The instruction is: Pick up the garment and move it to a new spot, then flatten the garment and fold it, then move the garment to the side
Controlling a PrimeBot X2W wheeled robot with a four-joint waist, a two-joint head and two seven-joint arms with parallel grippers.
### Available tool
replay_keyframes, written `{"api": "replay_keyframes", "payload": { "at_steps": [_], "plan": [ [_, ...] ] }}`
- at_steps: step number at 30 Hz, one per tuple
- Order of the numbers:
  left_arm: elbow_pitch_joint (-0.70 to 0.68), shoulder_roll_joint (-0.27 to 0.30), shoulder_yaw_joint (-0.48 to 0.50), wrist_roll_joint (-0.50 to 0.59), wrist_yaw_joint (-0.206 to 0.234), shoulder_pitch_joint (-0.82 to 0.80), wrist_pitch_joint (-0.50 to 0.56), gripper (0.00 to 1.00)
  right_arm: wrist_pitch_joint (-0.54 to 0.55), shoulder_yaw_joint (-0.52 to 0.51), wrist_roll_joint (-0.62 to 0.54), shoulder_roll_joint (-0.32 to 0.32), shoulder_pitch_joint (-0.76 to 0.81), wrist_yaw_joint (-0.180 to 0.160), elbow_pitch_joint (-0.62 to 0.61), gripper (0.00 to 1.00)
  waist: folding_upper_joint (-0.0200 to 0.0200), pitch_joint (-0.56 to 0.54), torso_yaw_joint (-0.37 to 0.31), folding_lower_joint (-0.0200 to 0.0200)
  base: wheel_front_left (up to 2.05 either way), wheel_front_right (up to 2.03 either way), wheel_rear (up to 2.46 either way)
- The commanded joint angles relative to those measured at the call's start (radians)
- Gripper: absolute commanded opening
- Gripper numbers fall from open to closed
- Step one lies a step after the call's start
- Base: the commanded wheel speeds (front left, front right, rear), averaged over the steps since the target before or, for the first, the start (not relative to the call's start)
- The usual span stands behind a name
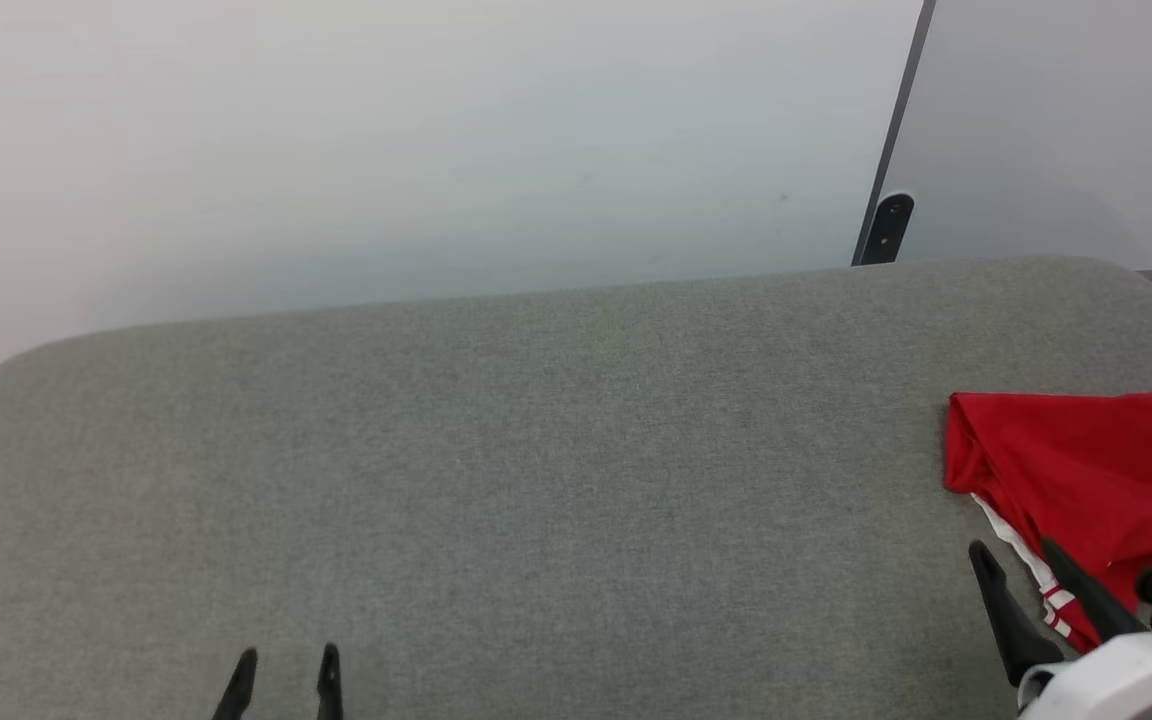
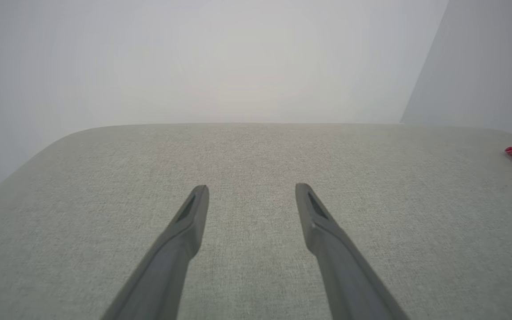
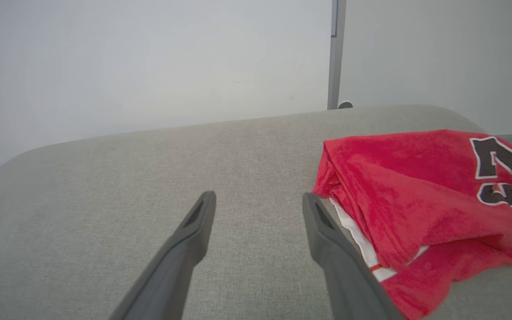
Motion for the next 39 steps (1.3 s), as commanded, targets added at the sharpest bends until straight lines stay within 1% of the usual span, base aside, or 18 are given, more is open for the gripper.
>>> {"api": "replay_keyframes", "payload": {
  "at_steps": [1,8,13,18,39],
  "plan": [
    [-0.024,0.005,0.005,-0.001,0.013,0.031,-0.001,1.0,0.011,-0.015,-0.009,0.009,0.032,-0.002,-0.028,1.0,0.0,0.001,-0.001,0.0,0.0,0.0,0.0],
    [-0.129,0.004,0.008,-0.002,0.042,0.112,0.026,1.0,0.048,-0.052,-0.04,0.045,0.117,-0.002,-0.131,1.0,0.0,0.006,-0.001,0.0,0.0,0.0,0.0],
    [-0.169,0.009,0.002,0.003,0.051,0.126,0.046,1.0,0.066,-0.057,-0.057,0.063,0.143,-0.002,-0.166,1.0,0.0,0.007,-0.004,0.0,0.0,0.0,0.0],
    [-0.186,0.008,-0.002,0.004,0.061,0.129,0.055,1.0,0.072,-0.066,-0.063,0.068,0.148,-0.002,-0.176,1.0,0.0,0.009,-0.006,0.0,0.0,0.0,0.0],
    [-0.199,0.013,-0.016,0.004,0.081,0.136,0.06,1.0,0.077,-0.066,-0.058,0.073,0.154,-0.002,-0.186,1.0,0.0,0.01,-0.002,0.0,0.0,0.0,0.0]
  ]
}}
